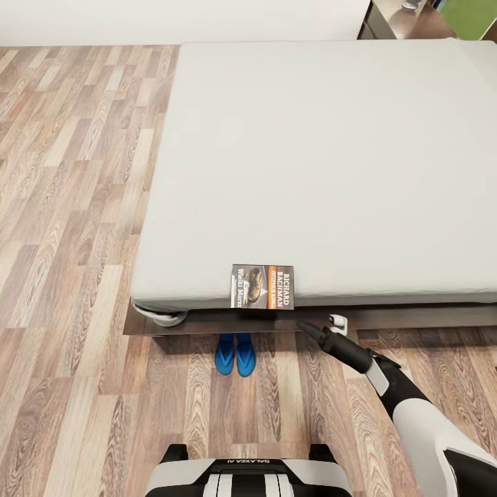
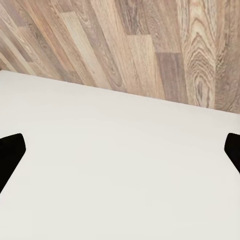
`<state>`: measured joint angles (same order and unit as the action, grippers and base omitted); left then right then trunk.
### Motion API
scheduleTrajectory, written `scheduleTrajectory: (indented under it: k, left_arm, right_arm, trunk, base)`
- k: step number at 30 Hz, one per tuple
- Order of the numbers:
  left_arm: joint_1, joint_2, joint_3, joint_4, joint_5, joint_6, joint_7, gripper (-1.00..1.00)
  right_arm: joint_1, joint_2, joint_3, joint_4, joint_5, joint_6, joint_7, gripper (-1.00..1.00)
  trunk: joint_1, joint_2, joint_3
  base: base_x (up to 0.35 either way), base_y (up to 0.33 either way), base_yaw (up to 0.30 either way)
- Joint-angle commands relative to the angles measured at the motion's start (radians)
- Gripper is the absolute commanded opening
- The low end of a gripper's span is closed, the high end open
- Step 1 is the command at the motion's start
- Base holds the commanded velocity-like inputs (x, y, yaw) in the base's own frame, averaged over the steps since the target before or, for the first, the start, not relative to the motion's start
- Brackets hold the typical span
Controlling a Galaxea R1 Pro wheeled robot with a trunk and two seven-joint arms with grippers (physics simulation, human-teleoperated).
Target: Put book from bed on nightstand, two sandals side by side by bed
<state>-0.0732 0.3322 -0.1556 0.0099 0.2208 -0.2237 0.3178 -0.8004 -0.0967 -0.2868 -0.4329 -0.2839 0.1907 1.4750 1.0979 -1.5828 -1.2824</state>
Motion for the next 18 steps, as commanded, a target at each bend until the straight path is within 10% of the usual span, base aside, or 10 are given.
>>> scheduleTrajectory:
  k: [1, 18]
  left_arm:
    - [0.0, 0.0, -0.009, 0.001, 0.009, -0.004, 0.001, 1.0]
    - [0.0, -0.001, -0.01, 0.001, 0.008, -0.005, 0.003, 1.0]
  right_arm:
    - [0.0, -0.001, -0.002, 0.001, -0.001, 0.01, 0.004, 1.0]
    - [0.0, -0.006, -0.003, 0.002, -0.001, 0.007, 0.004, 1.0]
  trunk:
    - [0.0, 0.0, 0.0]
    - [0.0, 0.0, 0.0]
  base:
    - [0.0, 0.0, 0.0]
    - [0.0, 0.051, 0.0]
